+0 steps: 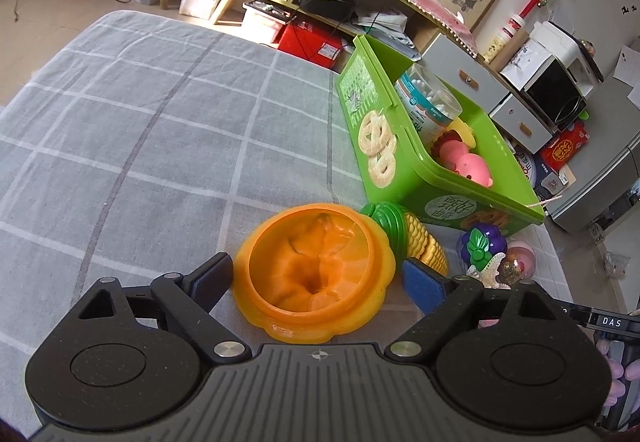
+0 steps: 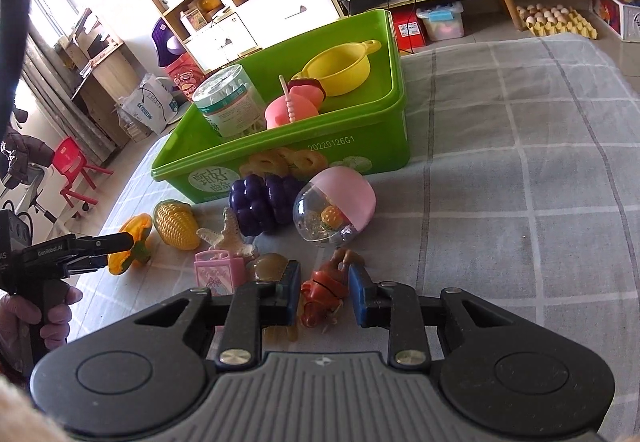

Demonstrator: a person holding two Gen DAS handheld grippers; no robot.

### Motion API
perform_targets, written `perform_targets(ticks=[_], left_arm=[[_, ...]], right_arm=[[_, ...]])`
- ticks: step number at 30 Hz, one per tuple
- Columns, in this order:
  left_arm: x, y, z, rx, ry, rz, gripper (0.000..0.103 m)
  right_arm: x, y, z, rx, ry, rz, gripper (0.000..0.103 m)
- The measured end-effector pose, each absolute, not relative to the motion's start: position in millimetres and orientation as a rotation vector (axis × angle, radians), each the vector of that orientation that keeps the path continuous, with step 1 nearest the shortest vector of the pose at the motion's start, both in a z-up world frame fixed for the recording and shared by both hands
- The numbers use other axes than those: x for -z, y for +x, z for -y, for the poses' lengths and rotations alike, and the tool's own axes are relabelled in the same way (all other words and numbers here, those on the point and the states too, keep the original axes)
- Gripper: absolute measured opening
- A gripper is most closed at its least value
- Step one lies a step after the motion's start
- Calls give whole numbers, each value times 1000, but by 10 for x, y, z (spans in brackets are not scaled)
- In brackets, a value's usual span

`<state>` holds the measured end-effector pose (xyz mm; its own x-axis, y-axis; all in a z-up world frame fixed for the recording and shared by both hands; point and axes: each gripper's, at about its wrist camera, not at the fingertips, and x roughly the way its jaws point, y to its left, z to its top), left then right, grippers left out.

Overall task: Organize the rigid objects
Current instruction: 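Lower left tool over orange flower bowl while right tool approaches red figure, then close left tool on orange flower bowl while right tool grasps red figure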

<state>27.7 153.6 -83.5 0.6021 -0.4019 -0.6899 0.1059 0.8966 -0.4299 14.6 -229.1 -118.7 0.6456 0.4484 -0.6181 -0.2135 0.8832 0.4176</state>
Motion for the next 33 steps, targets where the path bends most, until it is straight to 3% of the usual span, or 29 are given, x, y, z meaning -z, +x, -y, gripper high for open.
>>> perform_targets(ticks=[3, 12, 13, 20, 24, 27, 33], left_arm=[[828, 278, -1482, 292, -340, -868, 82], [783, 195, -1256, 329, -175, -836, 81], [772, 174, -1229, 337, -154, -831, 72], [755, 33, -984, 412, -2, -826, 72], [744, -10, -937, 403, 33, -802, 81], [761, 10, -954, 374, 28, -803, 89], [822, 111, -1070, 374, -99, -885, 89]], right_arm=[[1213, 164, 2239, -381, 302, -783, 1], [1198, 82, 2074, -339, 96, -764, 0], [1194, 75, 2096, -330, 81, -764, 0], [1196, 7, 2270, -286, 34, -747, 0], [1189, -51, 2301, -293, 41, -733, 1], [1207, -86, 2279, -298, 21, -735, 9], [1296, -140, 2217, -311, -28, -732, 16]])
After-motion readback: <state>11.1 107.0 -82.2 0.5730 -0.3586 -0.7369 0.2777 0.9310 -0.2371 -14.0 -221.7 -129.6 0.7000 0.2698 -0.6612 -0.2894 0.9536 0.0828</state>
